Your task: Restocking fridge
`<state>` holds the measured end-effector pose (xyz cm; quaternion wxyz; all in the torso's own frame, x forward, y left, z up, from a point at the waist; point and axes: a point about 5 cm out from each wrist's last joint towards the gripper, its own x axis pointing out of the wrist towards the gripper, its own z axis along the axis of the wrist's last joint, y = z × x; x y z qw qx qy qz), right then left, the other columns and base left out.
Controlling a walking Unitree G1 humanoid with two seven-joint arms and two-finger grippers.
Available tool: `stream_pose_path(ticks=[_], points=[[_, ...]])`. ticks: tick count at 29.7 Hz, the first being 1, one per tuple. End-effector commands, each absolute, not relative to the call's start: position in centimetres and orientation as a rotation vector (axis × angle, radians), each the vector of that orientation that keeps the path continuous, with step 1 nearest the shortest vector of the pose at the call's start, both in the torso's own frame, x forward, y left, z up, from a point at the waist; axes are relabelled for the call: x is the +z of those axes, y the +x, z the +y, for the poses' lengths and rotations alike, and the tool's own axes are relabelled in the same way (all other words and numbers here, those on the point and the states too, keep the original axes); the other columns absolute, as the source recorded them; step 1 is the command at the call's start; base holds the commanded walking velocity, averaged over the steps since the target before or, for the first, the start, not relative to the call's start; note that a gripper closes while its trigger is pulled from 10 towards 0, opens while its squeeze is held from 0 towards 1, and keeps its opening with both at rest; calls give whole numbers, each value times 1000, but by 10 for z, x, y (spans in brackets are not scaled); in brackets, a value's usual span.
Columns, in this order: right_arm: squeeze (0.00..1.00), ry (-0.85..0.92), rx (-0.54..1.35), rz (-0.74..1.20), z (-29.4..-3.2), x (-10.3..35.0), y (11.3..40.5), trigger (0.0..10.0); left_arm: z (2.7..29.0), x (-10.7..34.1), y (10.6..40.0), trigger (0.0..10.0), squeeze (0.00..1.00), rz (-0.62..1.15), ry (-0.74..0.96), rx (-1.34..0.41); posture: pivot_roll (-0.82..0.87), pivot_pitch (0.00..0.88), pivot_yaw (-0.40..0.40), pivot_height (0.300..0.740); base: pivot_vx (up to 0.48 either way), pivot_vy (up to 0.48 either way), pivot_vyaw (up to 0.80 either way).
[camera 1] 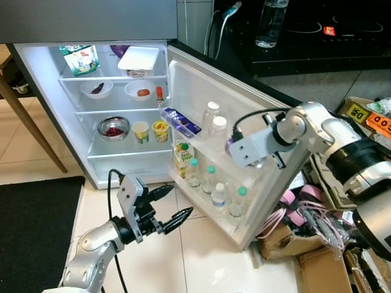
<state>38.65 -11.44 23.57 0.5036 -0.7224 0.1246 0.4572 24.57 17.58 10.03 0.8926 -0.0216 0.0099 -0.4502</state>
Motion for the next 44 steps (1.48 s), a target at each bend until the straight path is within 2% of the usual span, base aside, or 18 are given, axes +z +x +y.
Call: stream_pose_path(ticks=[1, 8, 13, 19, 21, 24, 44], points=[[0, -1764, 1096, 250, -109, 242, 387, 1059, 171, 99, 244, 10000, 0, 26, -44, -950, -130, 63, -72, 740, 0, 0, 0], [0, -1787, 1095, 216, -103, 240, 388, 1255, 169, 99, 243, 10000, 0, 26, -47, -953, -132, 66, -75, 740, 0, 0, 0], [0, -1800, 1094, 235, -105, 238, 388, 784, 168, 99, 242, 10000, 0, 27, -48, -955, -128, 68, -77, 740, 0, 0, 0], [0, -1808, 1107, 311, -115, 236, 388, 510, 168, 98, 241, 10000, 0, 30, -49, -955, -129, 69, -76, 740, 0, 0, 0], [0, -1810, 1117, 365, -123, 235, 388, 0, 167, 98, 241, 10000, 0, 29, -49, -956, -130, 70, -77, 740, 0, 0, 0], [0, -1813, 1128, 430, -133, 233, 387, 0, 167, 99, 242, 10000, 0, 26, -48, -957, -131, 70, -76, 740, 0, 0, 0], [0, -1813, 1169, 552, -149, 232, 381, 0, 164, 106, 245, 10000, 0, 5, -30, -977, -133, 64, -68, 740, 0, 0, 0]])
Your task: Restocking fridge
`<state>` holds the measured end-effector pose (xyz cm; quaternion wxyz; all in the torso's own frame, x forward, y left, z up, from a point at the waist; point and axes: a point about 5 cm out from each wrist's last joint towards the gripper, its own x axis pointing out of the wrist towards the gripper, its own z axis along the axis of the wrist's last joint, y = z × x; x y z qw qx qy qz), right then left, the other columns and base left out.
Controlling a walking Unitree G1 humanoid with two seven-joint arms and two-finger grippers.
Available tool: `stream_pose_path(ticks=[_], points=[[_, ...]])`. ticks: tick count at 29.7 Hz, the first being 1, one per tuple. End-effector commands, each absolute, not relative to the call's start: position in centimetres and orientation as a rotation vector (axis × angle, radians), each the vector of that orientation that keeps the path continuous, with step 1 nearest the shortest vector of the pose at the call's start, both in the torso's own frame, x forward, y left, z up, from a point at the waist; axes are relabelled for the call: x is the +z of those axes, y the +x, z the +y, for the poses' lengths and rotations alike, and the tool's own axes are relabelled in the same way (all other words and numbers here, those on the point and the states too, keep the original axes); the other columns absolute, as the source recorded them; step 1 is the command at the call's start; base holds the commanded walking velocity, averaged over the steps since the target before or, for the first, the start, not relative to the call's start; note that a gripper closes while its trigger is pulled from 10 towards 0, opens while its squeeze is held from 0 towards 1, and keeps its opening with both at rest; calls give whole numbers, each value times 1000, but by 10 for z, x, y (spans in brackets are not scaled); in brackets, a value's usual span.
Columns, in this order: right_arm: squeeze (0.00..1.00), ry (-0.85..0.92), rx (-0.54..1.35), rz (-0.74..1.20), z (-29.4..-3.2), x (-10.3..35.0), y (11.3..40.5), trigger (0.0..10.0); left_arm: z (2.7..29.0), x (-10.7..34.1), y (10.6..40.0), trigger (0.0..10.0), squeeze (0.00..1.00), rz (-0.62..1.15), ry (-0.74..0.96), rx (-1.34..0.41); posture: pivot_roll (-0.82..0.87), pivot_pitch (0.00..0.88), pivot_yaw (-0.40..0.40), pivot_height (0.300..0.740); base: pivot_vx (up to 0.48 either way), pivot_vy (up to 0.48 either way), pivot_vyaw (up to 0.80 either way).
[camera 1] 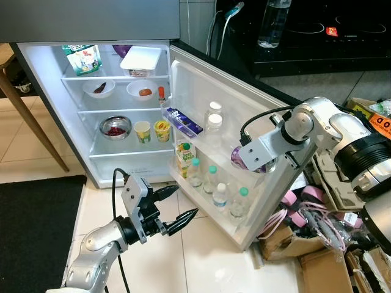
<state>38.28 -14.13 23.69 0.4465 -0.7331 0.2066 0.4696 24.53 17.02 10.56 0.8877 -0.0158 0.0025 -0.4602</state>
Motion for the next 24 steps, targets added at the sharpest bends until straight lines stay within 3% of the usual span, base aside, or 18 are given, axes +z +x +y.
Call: stream_pose_path(ticks=[1, 7, 9, 10, 11, 12, 13, 14, 15, 16, 17, 18, 24], points=[[0, -1813, 1169, 553, -149, 232, 381, 0, 164, 106, 245, 10000, 0, 5, -30, -979, -133, 64, -68, 740, 0, 0, 0], [0, -1812, 1204, 520, -138, 225, 379, 0, 161, 109, 247, 10000, 0, -2, -23, -991, -131, 61, -66, 740, 0, 0, 0], [0, -1802, 1201, 495, -133, 224, 379, 980, 160, 109, 246, 10000, 0, -4, -23, -993, -129, 64, -68, 740, 0, 0, 0], [0, -1798, 1197, 485, -132, 224, 380, 980, 160, 109, 246, 10000, 0, -4, -23, -993, -129, 64, -68, 740, 0, 0, 0], [0, -1795, 1191, 476, -131, 224, 380, 2039, 160, 109, 246, 10000, 0, -4, -24, -994, -128, 65, -69, 740, 0, 0, 0], [0, -1794, 1187, 472, -130, 224, 381, 2039, 160, 109, 246, 10000, 0, -4, -24, -994, -128, 65, -69, 740, 0, 0, 0], [0, -1795, 1185, 473, -130, 225, 381, 3451, 160, 109, 245, 10000, 0, -4, -25, -993, -129, 66, -68, 740, 0, 0, 0], [0, -1795, 1183, 474, -131, 225, 381, 3451, 160, 109, 245, 10000, 0, -3, -25, -993, -129, 66, -68, 740, 0, 0, 0], [0, -1796, 1180, 473, -131, 225, 381, 4980, 160, 109, 245, 10000, 0, -3, -25, -993, -129, 66, -69, 740, 0, 0, 0], [0, -1797, 1175, 471, -131, 225, 381, 8235, 160, 109, 245, 10000, 0, -3, -24, -992, -130, 66, -69, 740, 0, 0, 0], [0, -1798, 1172, 469, -131, 226, 381, 9333, 160, 109, 246, 10000, 0, -4, -22, -990, -130, 66, -69, 740, 0, 0, 0], [0, -1798, 1169, 468, -132, 226, 381, 9804, 160, 111, 247, 10000, 0, -13, -18, -983, -131, 66, -70, 740, 0, 0, 0], [0, -1798, 1165, 474, -133, 228, 382, 10000, 167, 126, 260, 10000, 0, -103, 5, -885, -133, 64, -70, 740, 0, 0, 0]])
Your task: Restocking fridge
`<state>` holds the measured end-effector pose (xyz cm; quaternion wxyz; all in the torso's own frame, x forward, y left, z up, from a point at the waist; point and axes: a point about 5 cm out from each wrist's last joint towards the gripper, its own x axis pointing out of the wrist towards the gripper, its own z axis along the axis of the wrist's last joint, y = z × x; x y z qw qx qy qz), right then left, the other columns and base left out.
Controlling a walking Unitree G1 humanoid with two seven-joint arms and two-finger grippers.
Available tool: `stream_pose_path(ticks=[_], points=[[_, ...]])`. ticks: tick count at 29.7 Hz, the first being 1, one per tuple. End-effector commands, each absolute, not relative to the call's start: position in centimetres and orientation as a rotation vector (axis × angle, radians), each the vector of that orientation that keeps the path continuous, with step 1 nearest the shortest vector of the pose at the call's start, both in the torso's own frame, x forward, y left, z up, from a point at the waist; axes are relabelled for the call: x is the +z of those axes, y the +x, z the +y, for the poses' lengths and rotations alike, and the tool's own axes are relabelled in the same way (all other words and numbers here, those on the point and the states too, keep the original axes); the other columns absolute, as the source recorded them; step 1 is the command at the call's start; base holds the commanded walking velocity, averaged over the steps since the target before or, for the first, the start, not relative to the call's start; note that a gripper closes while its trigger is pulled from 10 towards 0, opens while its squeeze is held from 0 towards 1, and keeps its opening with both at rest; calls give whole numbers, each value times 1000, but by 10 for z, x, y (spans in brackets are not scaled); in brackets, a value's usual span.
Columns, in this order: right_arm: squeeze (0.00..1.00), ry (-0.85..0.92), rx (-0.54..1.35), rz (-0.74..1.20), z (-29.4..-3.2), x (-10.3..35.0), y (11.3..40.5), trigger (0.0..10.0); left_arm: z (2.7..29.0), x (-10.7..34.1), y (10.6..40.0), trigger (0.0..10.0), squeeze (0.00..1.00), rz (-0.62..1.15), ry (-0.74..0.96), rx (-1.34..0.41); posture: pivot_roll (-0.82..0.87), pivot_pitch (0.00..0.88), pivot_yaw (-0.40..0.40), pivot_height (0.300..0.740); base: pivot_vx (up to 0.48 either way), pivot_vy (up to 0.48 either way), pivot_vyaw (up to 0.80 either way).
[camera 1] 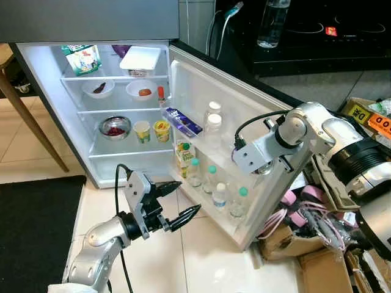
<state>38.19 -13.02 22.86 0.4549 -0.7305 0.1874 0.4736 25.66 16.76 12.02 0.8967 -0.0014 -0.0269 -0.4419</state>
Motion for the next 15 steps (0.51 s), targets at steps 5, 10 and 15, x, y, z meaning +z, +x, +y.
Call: stream_pose_path(ticks=[5, 10, 15], points=[[0, -1790, 1171, 471, -134, 229, 381, 10000, 175, 141, 273, 10000, 0, -184, 0, -784, -133, 64, -70, 740, 0, 0, 0], [0, -1779, 1162, 451, -134, 234, 381, 10000, 170, 145, 280, 10000, 0, -207, 62, -771, -134, 64, -67, 740, 0, 0, 0], [0, -1758, 1138, 394, -131, 245, 382, 10000, 159, 142, 283, 10000, 0, -203, 136, -804, -135, 63, -64, 740, 0, 0, 0]])
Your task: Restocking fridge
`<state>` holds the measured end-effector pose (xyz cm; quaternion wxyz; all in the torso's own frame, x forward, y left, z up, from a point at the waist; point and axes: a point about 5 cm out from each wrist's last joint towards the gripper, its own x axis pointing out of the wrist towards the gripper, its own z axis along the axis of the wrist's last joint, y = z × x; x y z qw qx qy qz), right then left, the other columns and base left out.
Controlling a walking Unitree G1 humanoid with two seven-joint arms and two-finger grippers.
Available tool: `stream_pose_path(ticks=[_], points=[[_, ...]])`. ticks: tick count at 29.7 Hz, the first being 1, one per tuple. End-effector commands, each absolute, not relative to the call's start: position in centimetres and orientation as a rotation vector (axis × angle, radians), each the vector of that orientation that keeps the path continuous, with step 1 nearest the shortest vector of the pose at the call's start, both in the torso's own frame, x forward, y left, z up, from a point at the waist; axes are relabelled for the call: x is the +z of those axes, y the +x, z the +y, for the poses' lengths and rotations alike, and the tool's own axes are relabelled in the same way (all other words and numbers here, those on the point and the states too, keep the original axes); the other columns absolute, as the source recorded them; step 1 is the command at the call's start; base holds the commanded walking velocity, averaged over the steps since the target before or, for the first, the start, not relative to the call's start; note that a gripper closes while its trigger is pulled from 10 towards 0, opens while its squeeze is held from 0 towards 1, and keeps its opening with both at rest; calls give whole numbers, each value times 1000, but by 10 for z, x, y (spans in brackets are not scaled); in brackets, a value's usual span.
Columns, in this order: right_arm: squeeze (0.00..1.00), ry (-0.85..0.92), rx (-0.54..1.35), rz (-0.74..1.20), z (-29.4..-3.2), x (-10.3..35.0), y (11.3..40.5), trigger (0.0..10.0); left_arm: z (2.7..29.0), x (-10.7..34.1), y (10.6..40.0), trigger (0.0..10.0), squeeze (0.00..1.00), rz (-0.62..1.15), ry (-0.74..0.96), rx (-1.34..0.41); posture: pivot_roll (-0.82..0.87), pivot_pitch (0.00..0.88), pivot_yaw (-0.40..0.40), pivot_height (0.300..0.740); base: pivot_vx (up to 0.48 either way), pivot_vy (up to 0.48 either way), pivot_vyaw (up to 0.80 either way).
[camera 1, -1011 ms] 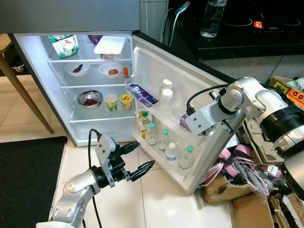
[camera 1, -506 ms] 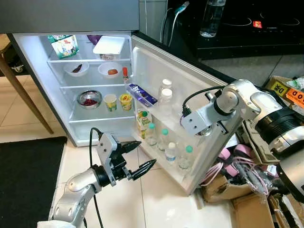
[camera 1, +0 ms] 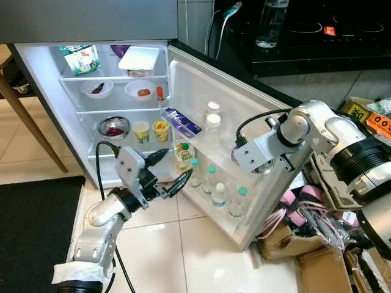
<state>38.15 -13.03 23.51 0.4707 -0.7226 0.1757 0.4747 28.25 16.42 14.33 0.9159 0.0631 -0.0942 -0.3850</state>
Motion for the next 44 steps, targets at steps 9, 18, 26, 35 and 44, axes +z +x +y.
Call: stream_pose_path(ticks=[9, 18, 26, 35, 44], points=[[0, -1701, 1121, 312, -129, 262, 381, 10000, 146, 142, 283, 10000, 0, -205, 190, -876, -137, 61, -62, 740, 0, 0, 0], [0, -1639, 1191, 284, -129, 270, 371, 10000, 134, 144, 282, 10000, 0, -211, 398, -959, -133, 58, -62, 740, 0, 0, 0], [0, -1602, 1264, 266, -128, 273, 362, 10000, 123, 149, 283, 10000, 0, -229, 572, -1041, -138, 54, -58, 740, 0, 0, 0], [0, -1590, 1308, 273, -129, 273, 354, 10000, 120, 161, 296, 10000, 0, -270, 837, -1037, -142, 45, -53, 740, 0, 0, 0], [0, -1585, 1333, 266, -128, 275, 348, 10000, 117, 154, 304, 10000, 0, -244, 993, -1038, -149, 38, -48, 740, 0, 0, 0]])
